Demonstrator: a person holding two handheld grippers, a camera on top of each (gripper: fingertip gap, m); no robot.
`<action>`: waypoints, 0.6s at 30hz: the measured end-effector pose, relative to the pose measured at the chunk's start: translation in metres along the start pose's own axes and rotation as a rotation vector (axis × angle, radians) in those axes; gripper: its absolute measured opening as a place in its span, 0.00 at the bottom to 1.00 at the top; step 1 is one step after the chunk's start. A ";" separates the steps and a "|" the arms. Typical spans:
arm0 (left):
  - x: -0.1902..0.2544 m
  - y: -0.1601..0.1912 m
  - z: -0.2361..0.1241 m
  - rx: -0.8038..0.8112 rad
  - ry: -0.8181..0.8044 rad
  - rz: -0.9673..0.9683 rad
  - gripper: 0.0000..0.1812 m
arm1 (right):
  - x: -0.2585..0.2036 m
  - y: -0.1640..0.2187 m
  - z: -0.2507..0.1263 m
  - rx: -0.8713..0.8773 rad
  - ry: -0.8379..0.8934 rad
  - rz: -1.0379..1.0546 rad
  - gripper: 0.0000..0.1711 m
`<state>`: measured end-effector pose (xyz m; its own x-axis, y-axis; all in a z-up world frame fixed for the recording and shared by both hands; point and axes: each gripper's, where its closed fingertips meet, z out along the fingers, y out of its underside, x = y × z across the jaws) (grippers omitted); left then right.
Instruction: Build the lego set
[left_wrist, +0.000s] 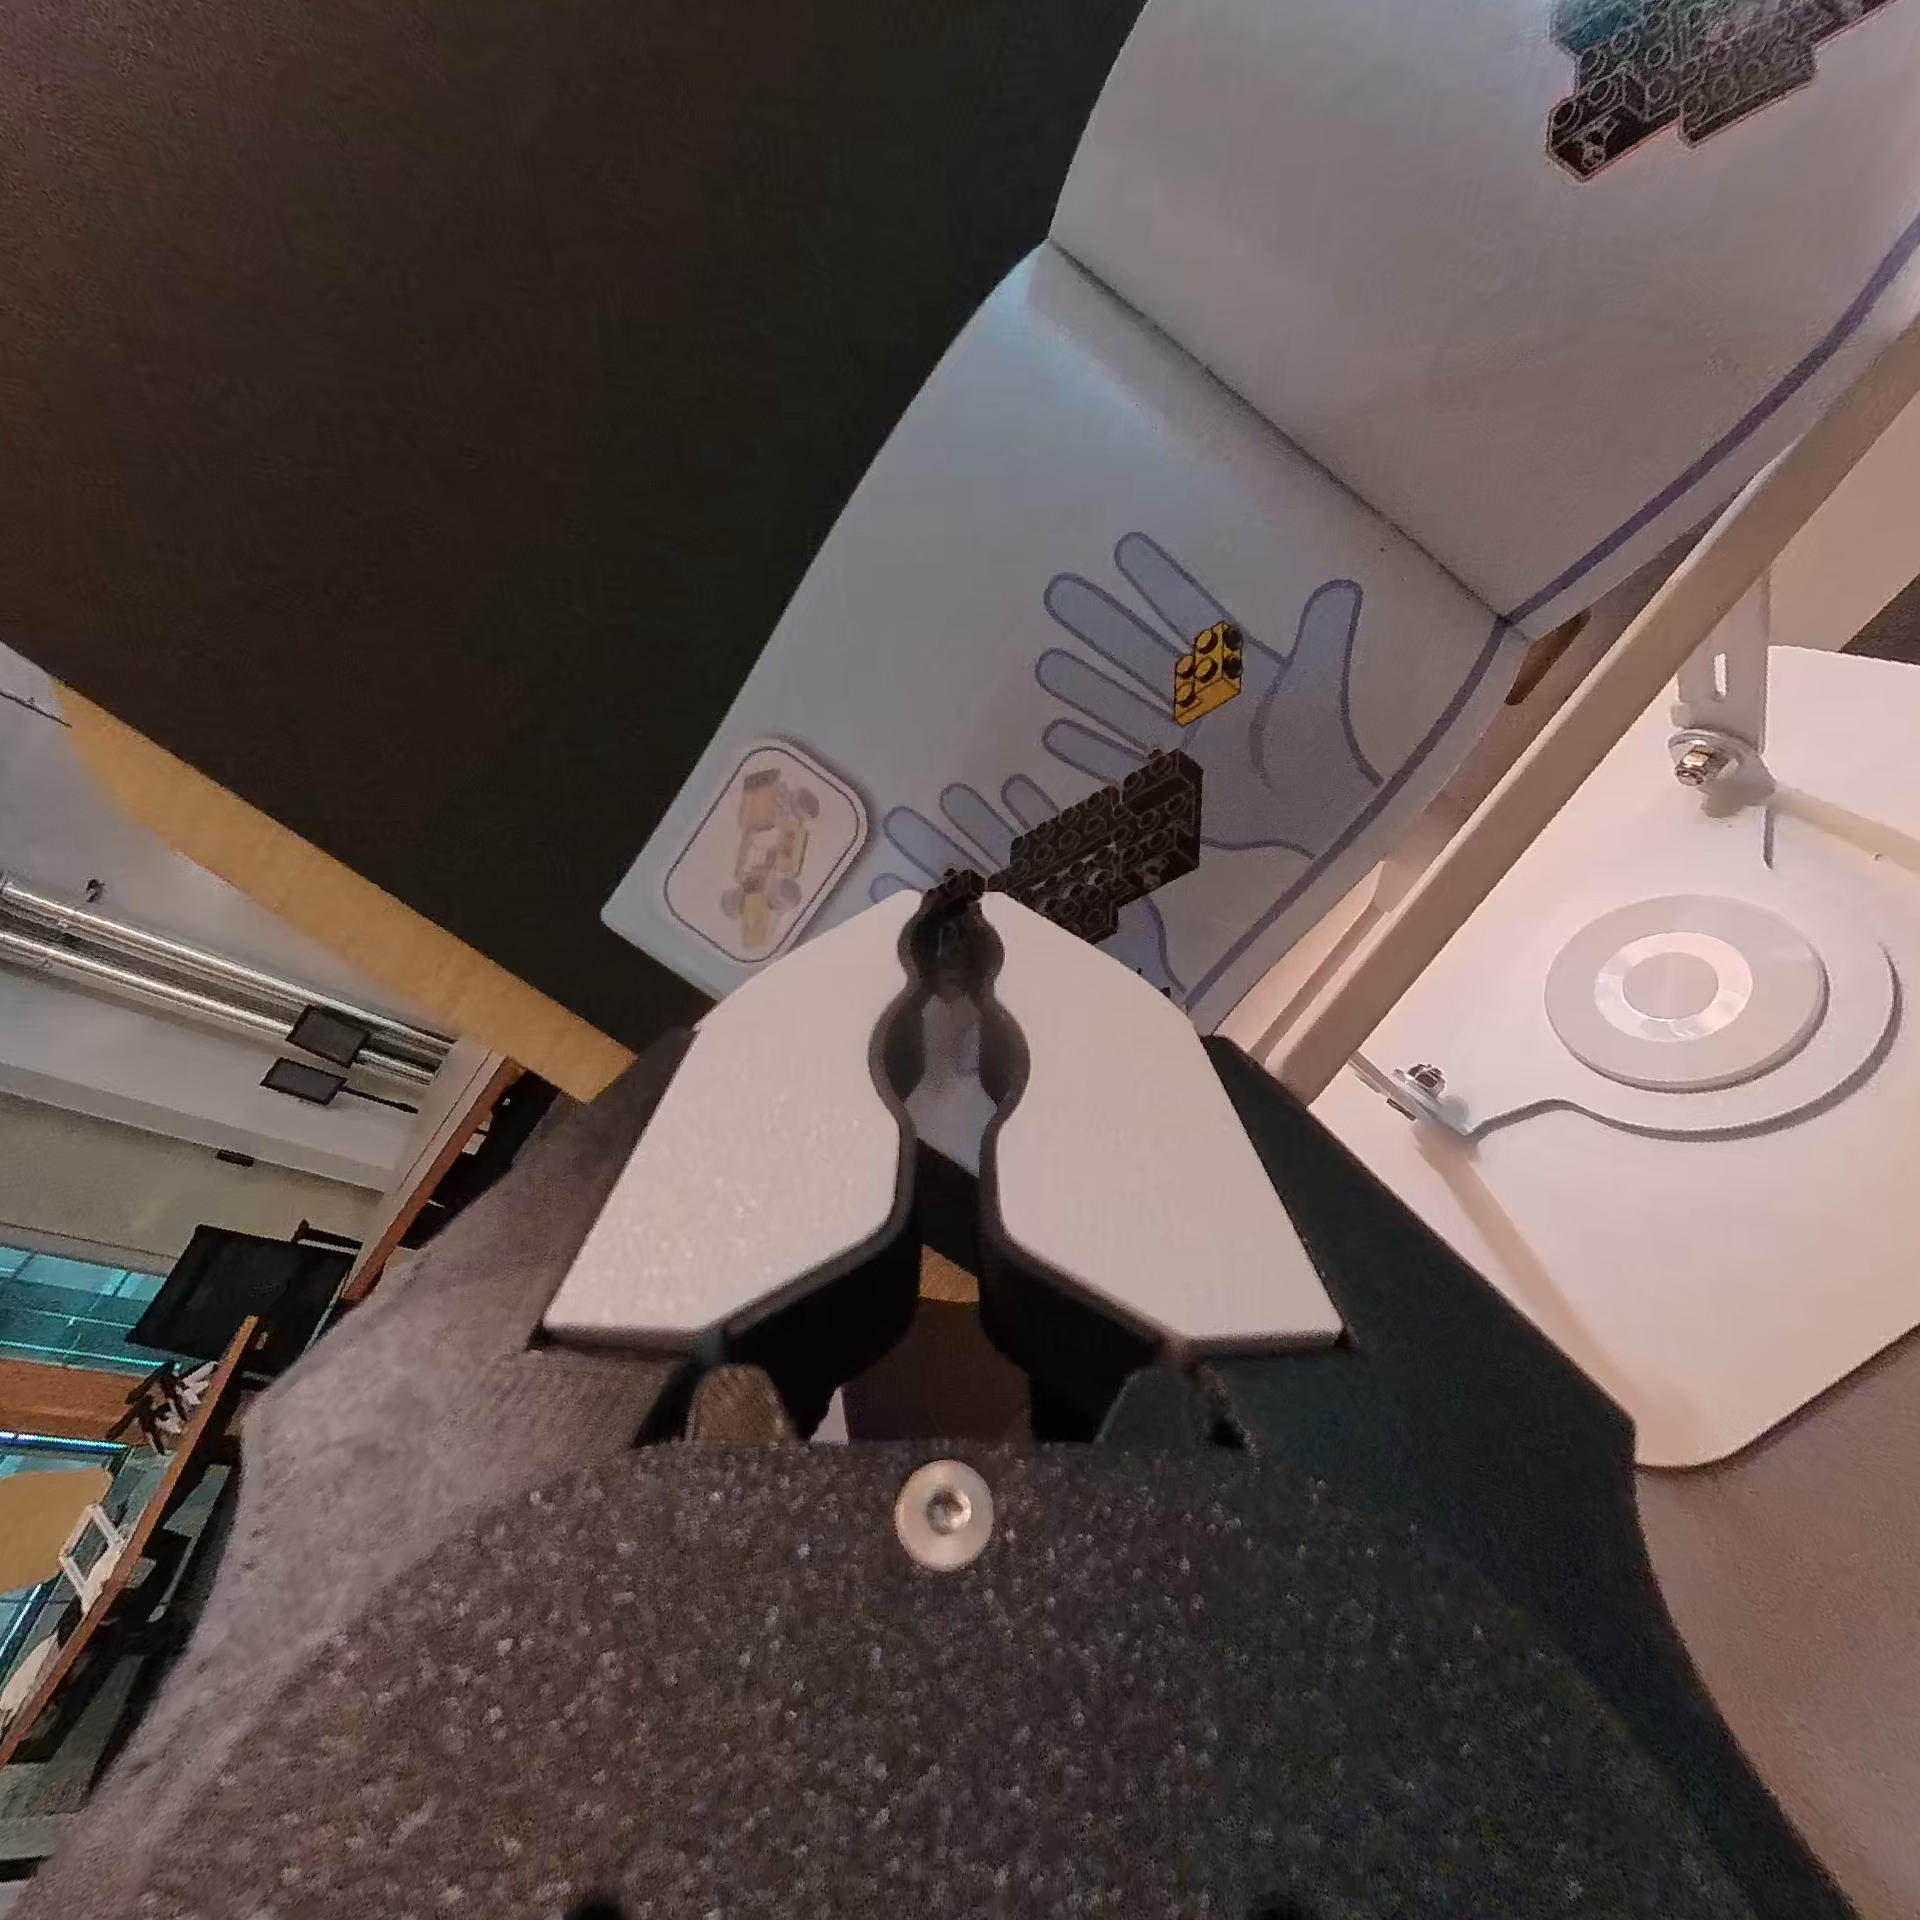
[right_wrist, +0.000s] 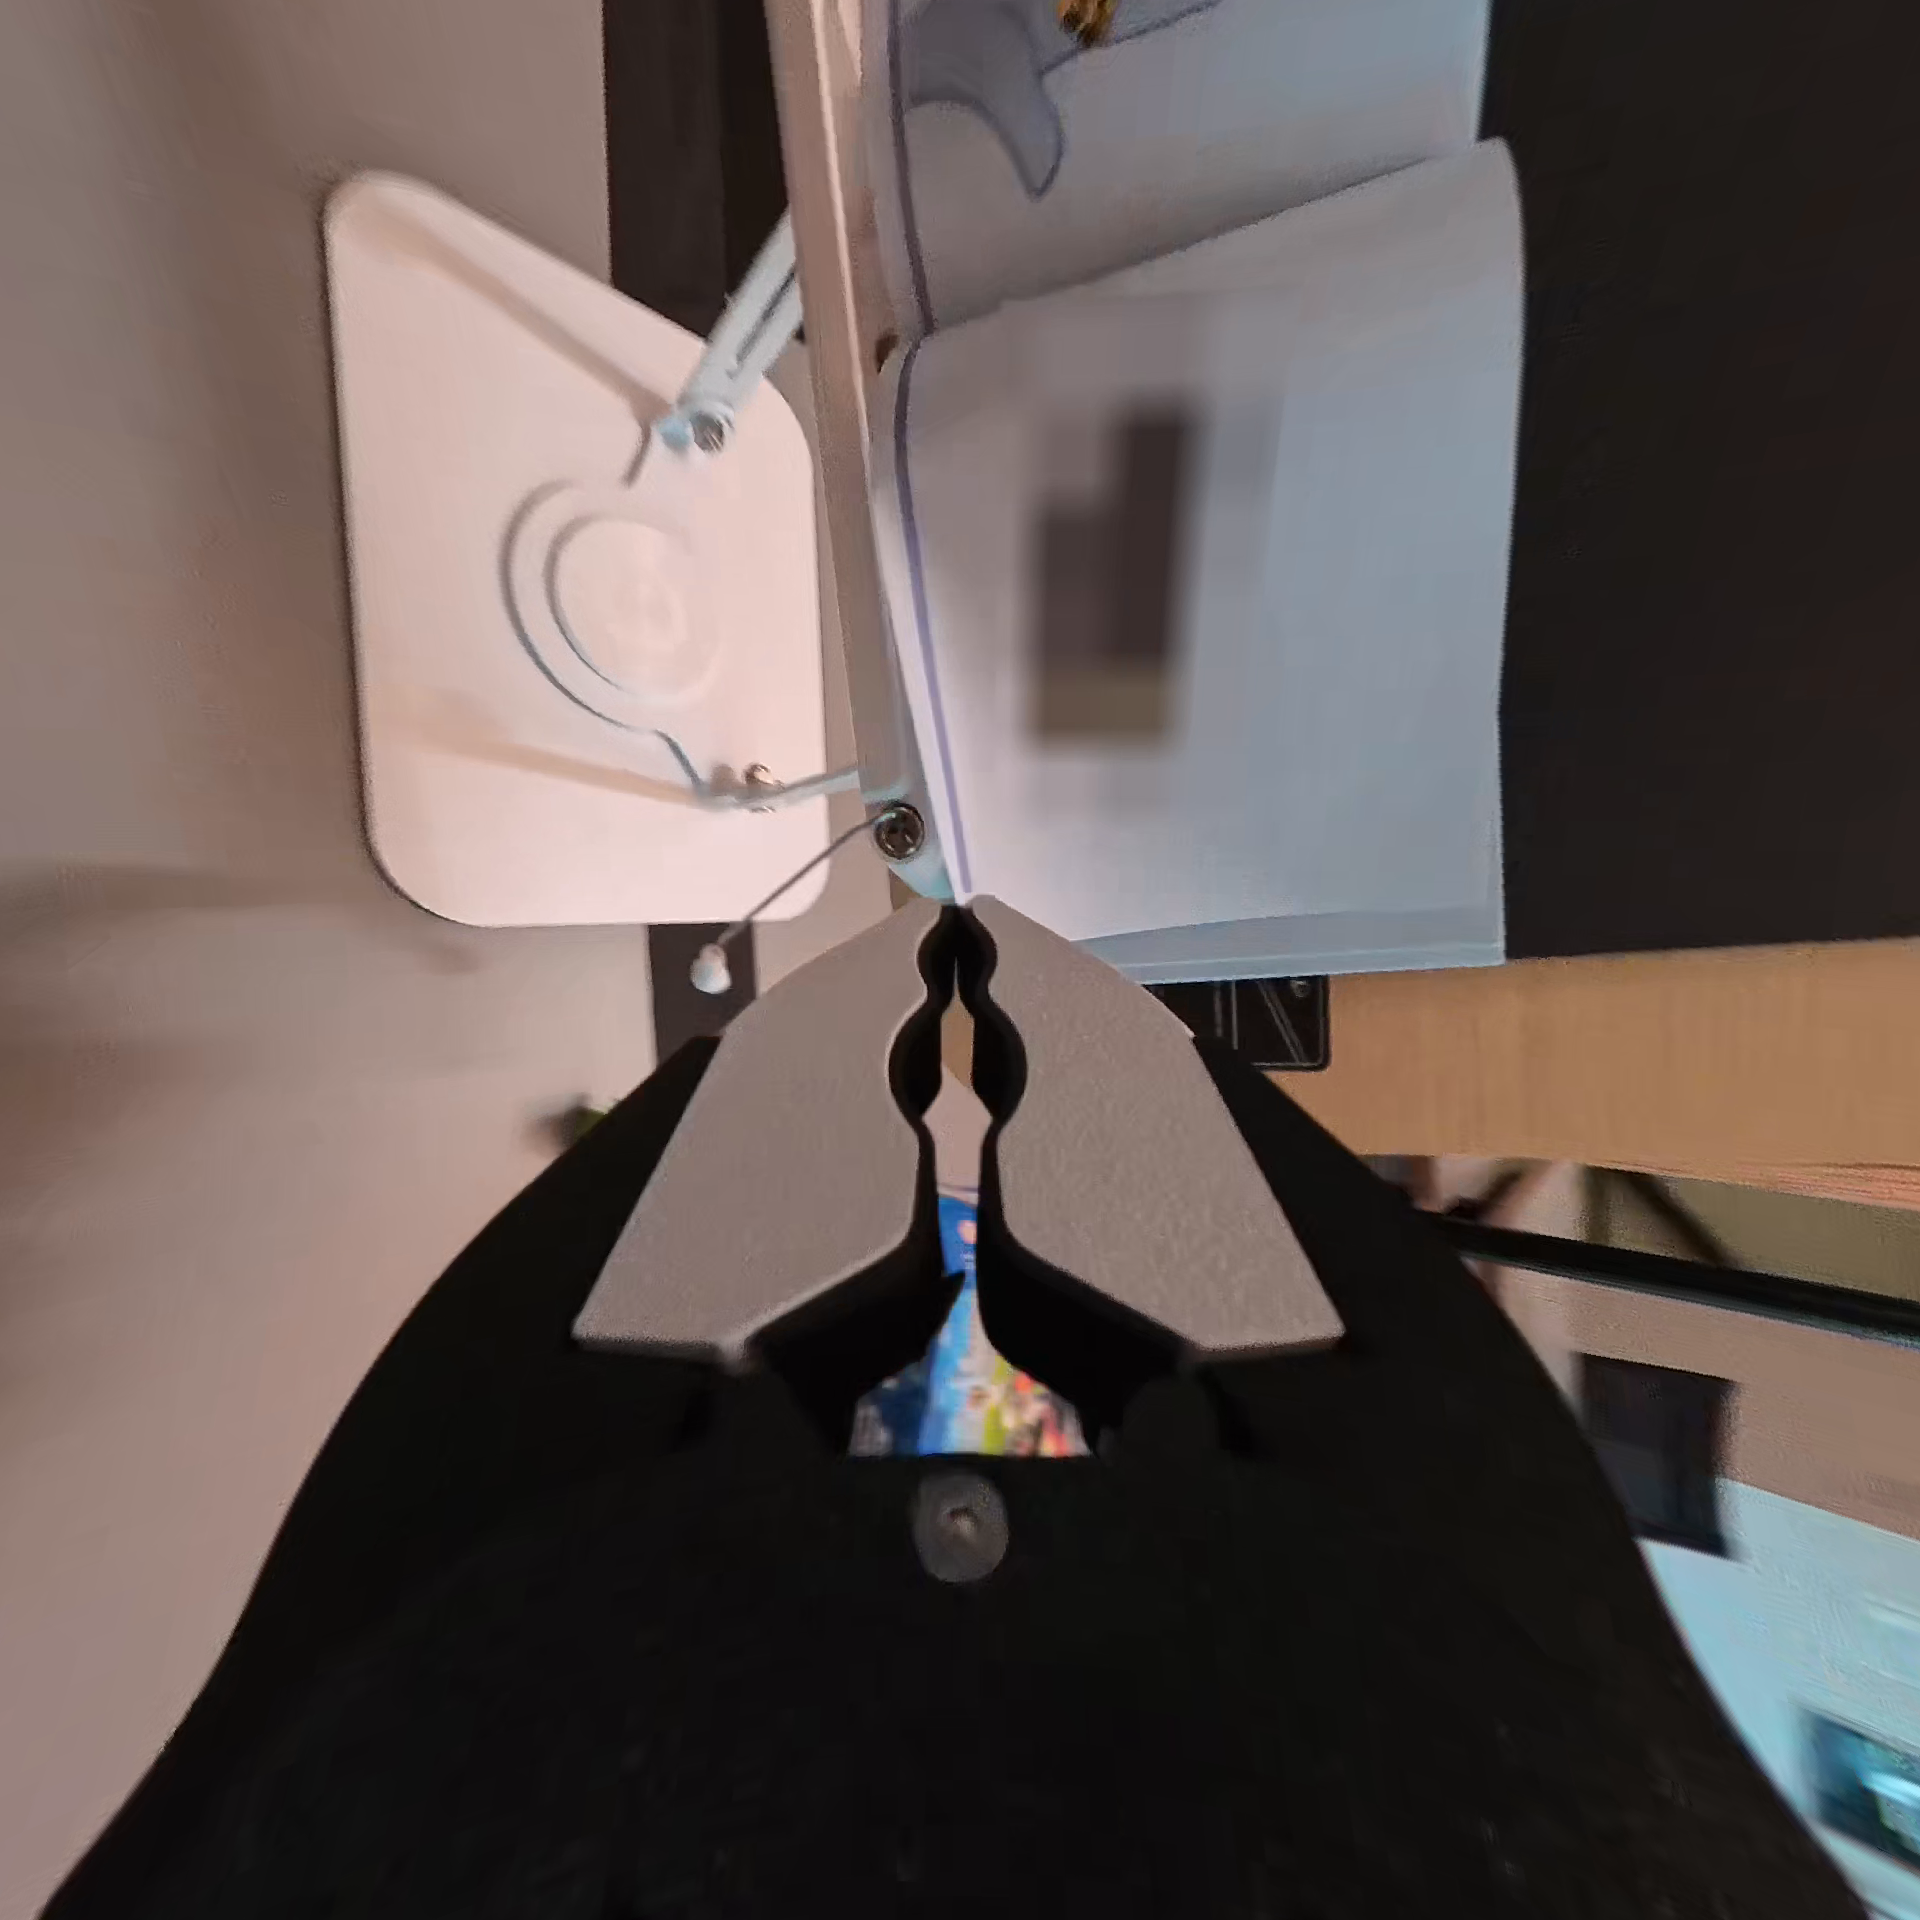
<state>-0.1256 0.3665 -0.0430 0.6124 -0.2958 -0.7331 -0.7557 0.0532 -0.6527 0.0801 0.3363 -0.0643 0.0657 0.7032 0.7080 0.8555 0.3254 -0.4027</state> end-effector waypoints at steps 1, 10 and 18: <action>0.000 0.000 0.000 -0.001 0.001 -0.002 0.03 | 0.000 -0.004 -0.003 0.018 -0.025 0.047 0.00; 0.000 0.002 -0.007 0.005 0.023 -0.032 0.04 | -0.001 -0.036 -0.018 0.148 -0.152 0.283 0.00; 0.001 0.006 -0.016 0.011 0.055 -0.070 0.05 | 0.005 -0.049 -0.016 0.115 -0.110 0.217 0.00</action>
<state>-0.1330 0.3509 -0.0447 0.6498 -0.3507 -0.6744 -0.7087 0.0411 -0.7043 0.0467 0.3136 -0.0318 0.1795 0.8268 0.5332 0.7630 0.2251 -0.6059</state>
